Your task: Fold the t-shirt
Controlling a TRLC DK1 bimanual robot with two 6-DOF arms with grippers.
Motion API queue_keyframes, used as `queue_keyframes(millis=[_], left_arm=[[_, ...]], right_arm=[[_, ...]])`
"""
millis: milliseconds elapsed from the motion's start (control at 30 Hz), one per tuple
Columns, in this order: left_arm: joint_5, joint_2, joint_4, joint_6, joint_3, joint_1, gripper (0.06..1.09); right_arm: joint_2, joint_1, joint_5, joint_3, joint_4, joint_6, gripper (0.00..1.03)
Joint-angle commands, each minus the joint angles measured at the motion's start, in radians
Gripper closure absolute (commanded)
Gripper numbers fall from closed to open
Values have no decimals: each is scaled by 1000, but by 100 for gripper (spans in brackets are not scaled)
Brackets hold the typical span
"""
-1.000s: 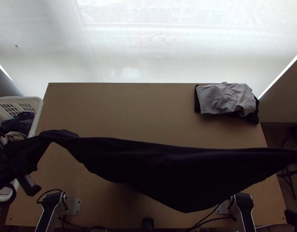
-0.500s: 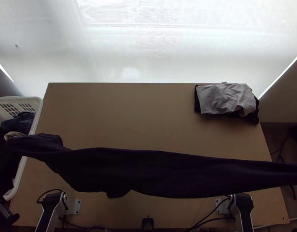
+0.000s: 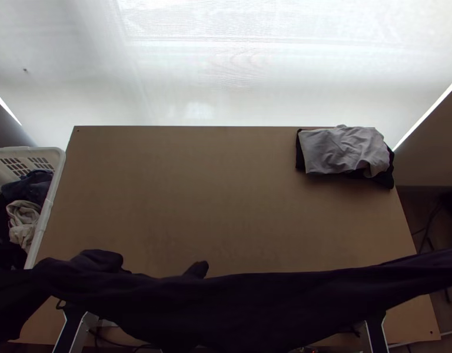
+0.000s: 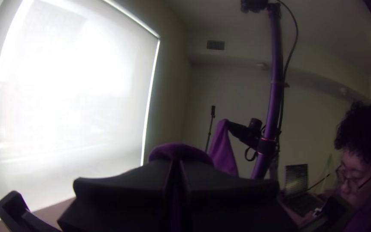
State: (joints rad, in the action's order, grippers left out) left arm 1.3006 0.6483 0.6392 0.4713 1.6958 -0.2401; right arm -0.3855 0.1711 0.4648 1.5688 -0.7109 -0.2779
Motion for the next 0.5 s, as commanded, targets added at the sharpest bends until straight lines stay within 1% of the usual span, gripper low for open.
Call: queue_keyframes(millis=[0, 67, 167, 233, 333, 433, 467], left_arm=[[103, 20, 22, 211, -65, 85, 105], [103, 22, 25, 242, -90, 97, 105], [103, 42, 25, 242, -136, 142, 105], [103, 71, 20, 242, -205, 162, 105], [103, 113, 11, 242, -374, 193, 105], [134, 165, -49, 236, -553, 186, 105], [135, 188, -61, 214, -591, 180, 105]], right_arm=[[-59, -10, 64, 62, -231, -41, 100], [-99, -10, 72, 85, -279, -52, 100], [-153, -18, 80, 77, -311, -57, 100], [-197, -19, 80, 40, -306, -57, 100], [-263, -19, 78, -55, -259, -60, 100], [-306, -19, 77, -194, -200, -60, 100], [-322, -19, 74, -239, -173, -57, 100]])
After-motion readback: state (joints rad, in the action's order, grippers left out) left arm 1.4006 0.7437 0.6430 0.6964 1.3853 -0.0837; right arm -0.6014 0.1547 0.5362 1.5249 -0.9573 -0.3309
